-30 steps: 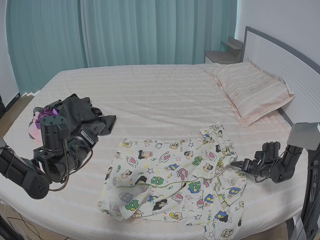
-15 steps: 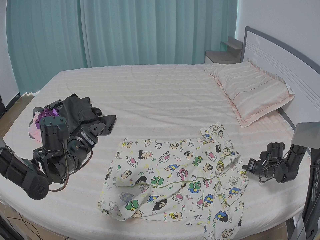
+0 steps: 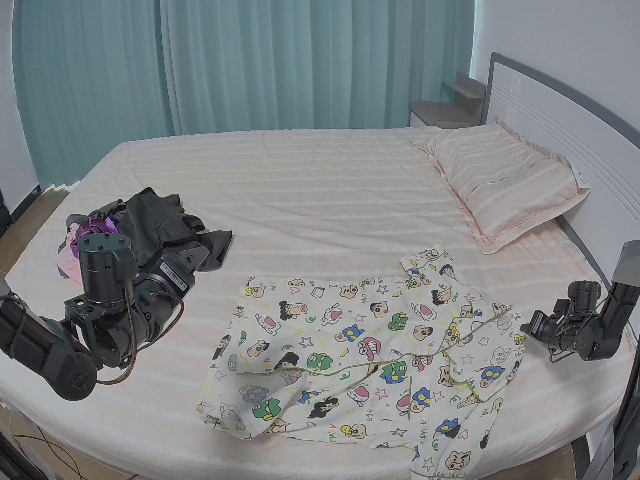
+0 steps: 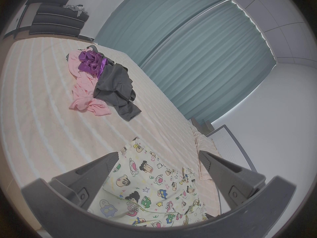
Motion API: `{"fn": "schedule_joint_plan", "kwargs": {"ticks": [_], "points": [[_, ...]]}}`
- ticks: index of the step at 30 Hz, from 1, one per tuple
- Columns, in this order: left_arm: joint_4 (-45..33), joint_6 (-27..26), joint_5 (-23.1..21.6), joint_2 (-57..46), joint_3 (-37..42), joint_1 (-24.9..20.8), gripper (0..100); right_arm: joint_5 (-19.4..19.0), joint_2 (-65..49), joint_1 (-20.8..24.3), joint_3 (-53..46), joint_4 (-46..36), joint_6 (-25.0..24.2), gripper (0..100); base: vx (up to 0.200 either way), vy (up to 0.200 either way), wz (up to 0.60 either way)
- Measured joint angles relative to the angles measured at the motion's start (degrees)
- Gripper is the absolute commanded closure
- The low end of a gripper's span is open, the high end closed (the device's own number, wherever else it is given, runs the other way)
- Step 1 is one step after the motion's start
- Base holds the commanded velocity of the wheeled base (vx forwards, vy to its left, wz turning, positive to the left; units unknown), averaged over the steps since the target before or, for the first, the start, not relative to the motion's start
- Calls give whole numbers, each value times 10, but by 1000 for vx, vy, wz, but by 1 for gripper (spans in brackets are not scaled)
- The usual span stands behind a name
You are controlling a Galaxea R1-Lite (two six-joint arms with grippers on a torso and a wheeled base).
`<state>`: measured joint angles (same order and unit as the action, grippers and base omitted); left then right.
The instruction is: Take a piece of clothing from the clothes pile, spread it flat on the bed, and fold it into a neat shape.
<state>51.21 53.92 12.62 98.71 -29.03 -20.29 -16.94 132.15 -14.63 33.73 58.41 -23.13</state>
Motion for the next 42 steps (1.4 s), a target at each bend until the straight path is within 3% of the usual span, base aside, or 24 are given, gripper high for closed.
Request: {"fn": "schedule_joint_plan", "kwargs": {"ticks": [11, 12, 20, 25, 29, 32, 36, 42], "points": [[0, -1, 0, 0, 0, 0, 0, 6, 2, -20, -1, 0, 6, 100, 0, 0, 0], [0, -1, 0, 0, 0, 0, 0, 6, 2, -20, -2, 0, 9, 0, 0, 0, 0], [-1, 1, -5, 0, 17, -15, 0, 11, -13, -20, -11, 14, 4, 0, 0, 0, 0], [-2, 2, -35, 1, 36, -36, 0, 24, -61, -7, -35, 16, -37, 0, 0, 0, 0], [-5, 2, -72, 2, 52, -48, 0, 55, -111, 29, -63, 16, -111, 0, 0, 0, 0], [-12, 2, -103, 4, 67, -57, 0, 97, -156, 85, -101, 16, -173, 0, 0, 0, 0], [-16, 2, -120, 12, 77, -60, 0, 128, -197, 141, -155, 16, -215, 0, 0, 0, 0], [-12, 1, -127, 56, 70, -50, 0, 142, -236, 180, -229, 47, -238, 0, 0, 0, 0]]}}
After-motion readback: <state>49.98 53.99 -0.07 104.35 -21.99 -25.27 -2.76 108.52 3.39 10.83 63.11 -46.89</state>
